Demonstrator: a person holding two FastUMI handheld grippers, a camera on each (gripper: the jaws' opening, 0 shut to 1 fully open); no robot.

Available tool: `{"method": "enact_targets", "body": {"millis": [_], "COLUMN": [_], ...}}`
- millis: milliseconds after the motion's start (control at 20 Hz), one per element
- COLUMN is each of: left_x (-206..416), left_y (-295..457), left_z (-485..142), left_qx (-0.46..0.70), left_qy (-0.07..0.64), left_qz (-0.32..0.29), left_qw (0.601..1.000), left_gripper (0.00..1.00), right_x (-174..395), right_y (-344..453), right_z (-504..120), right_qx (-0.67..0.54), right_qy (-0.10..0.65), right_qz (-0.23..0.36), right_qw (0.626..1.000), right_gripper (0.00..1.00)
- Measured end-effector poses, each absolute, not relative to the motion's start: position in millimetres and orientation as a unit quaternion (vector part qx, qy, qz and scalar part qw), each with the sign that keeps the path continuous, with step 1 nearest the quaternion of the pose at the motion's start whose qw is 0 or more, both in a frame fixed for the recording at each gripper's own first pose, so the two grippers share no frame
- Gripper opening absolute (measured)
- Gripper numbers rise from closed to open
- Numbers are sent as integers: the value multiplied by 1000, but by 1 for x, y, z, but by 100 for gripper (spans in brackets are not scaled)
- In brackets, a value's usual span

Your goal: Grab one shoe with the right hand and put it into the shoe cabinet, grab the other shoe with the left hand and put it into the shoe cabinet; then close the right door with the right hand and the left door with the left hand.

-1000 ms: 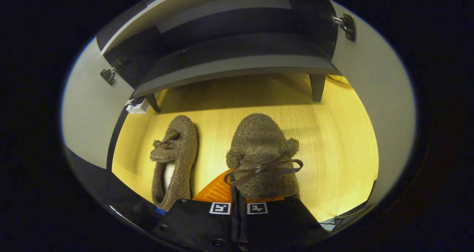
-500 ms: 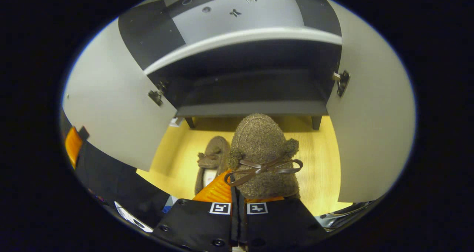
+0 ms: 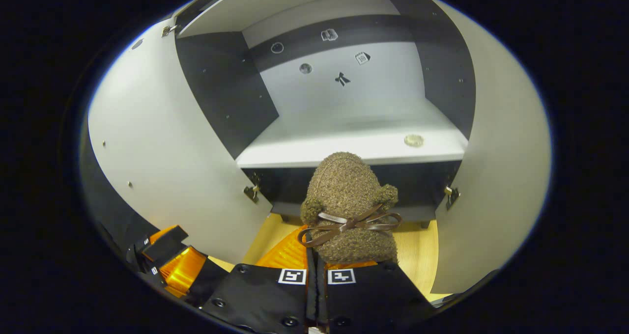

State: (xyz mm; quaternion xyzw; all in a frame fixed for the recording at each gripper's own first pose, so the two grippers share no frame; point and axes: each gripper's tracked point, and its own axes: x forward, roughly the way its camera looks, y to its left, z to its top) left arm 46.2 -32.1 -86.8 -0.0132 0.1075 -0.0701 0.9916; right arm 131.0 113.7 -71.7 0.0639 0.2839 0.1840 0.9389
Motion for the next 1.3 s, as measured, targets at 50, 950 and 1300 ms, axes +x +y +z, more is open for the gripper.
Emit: {"method": "enact_targets", "body": {"millis": [50, 950, 1300], "left_x": [48, 56, 57], "left_y": [-30, -26, -26], "left_z": [-84, -68, -69], "left_qx": [-9, -5, -3], "left_qy": [101, 79, 85], "left_qz": [-65, -34, -26], "left_qw": [993, 996, 996], "left_gripper": [99, 92, 92], "right_x": [145, 367, 400], "right_y": [113, 98, 87], "right_z": [-66, 48, 15], "right_qx": [58, 35, 0], "right_qy": [272, 119, 131], "right_qz": [179, 122, 93], "right_qw": [944, 985, 987], "right_gripper": [2, 0, 2]}}
